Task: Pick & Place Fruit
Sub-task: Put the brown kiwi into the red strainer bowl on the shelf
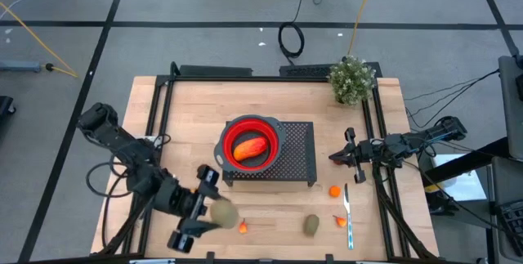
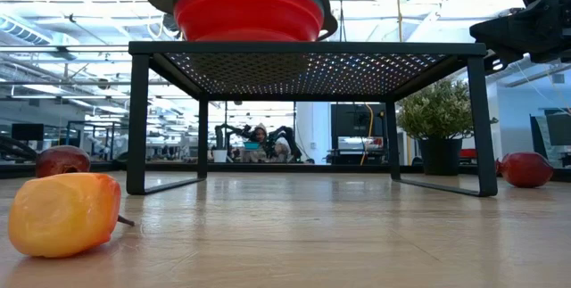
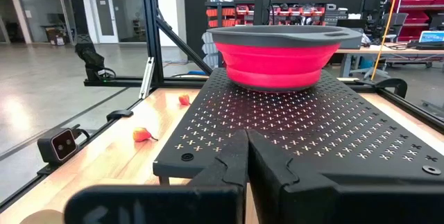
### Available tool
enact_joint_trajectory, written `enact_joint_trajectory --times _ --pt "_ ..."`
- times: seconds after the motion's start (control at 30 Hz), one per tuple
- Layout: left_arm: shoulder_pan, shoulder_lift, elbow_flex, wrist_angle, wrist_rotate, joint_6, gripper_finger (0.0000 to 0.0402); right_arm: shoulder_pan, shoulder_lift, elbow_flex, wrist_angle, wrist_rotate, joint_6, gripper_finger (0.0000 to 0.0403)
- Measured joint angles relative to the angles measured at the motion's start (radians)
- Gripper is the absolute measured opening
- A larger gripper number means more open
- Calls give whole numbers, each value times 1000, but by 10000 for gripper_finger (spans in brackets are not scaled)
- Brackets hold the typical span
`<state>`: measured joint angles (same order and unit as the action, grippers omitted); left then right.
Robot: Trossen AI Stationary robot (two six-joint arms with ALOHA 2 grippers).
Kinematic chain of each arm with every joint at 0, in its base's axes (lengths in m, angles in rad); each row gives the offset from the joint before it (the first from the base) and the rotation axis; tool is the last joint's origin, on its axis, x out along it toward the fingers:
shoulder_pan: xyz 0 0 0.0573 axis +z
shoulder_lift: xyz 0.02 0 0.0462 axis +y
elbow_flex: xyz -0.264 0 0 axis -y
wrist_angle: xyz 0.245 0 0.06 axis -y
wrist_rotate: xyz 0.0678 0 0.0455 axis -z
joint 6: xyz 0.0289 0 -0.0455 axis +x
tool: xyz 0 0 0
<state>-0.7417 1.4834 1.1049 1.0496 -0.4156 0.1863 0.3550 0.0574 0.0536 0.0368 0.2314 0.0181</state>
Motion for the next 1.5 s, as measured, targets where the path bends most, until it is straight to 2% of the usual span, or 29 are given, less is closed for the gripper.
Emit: enact_joint_trajectory --times 0.33,0.5,0.67,0.73,1.13,1.5 --pt "58 0 0 133 -226 -332 209 0 0 0 0 0 0 0" --pt "93 0 0 137 -294 -548 209 0 0 0 -1 0 0 0" --pt "115 0 0 129 -412 -809 209 0 0 0 -2 1 0 0" --pt "120 0 0 123 -435 -862 209 0 0 0 -2 1 0 0" --pt "117 -1 0 97 -458 -876 209 0 0 0 -3 2 -3 0" --pt "114 -2 0 -387 -424 -648 209 0 0 0 -3 3 -3 0"
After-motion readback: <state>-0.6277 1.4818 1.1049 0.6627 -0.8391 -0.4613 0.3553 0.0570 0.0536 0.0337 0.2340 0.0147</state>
